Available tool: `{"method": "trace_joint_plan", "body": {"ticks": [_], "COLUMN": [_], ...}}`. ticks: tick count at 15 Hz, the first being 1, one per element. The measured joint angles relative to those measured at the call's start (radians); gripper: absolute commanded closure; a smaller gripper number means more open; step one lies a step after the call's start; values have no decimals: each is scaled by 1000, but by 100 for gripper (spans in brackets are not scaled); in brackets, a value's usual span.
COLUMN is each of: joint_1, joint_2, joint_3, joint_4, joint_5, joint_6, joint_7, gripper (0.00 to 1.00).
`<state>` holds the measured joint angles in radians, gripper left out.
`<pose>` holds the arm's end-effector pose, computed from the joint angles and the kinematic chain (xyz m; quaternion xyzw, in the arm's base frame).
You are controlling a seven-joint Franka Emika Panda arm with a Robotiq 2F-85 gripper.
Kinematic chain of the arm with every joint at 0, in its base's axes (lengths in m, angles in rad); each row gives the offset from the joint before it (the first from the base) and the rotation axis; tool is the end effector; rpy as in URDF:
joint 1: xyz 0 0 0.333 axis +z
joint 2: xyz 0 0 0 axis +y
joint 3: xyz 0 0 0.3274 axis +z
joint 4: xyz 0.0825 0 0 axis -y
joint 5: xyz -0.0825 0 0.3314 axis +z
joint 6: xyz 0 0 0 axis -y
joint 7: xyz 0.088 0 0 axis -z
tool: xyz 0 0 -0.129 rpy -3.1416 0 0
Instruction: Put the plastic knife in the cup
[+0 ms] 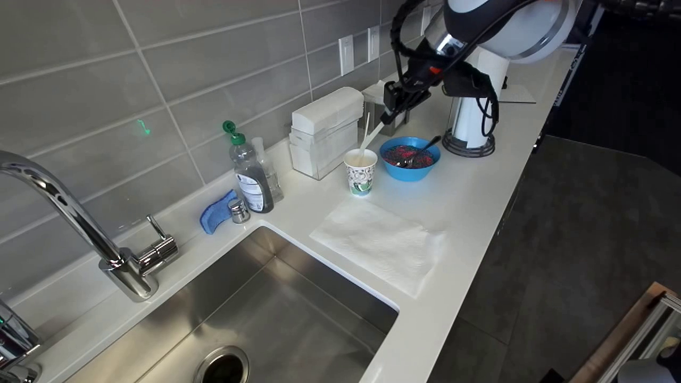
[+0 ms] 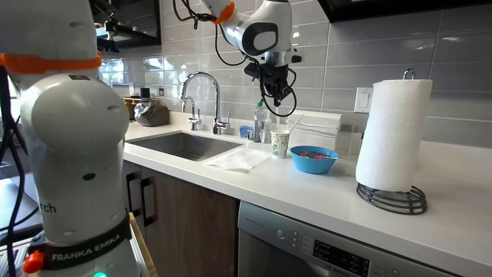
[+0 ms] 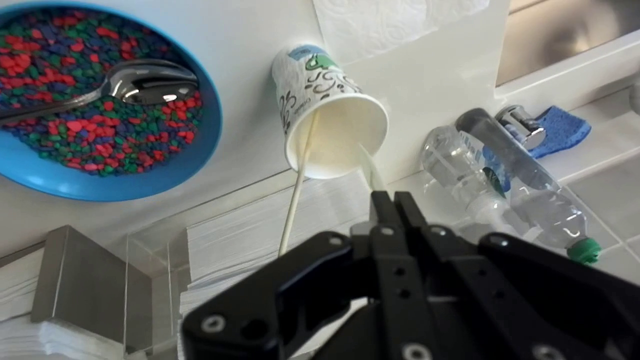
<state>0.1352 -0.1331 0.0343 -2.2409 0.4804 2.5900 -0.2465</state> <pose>0.4959 0.0820 0.4956 -0.9576 -0.0318 -0.2385 0.1582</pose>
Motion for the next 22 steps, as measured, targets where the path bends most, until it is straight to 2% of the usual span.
{"method": "trace_joint_plan", "body": {"ticks": [3,7,8,9,11,15,18,20,22], "joint_1": [6,6,5,5,3,1,0,-21,-89], "joint_2": [44,100,112,123,144,140,90,39,-32], "joint_3": [13,27,29,30,31,41,47,44,60], "joint_4": [-1,-9,-12,-15,-18,-14,-16,-30,-55], "joint_5": [6,2,-1,-6,-20,-30,-108,-234,-404], "joint_6": [83,118,121,126,138,145,129,103,42], "joint_7": [25,56,65,73,92,131,257,404,550], "gripper": [99,99,70,69,56,25,3,0,0]}}
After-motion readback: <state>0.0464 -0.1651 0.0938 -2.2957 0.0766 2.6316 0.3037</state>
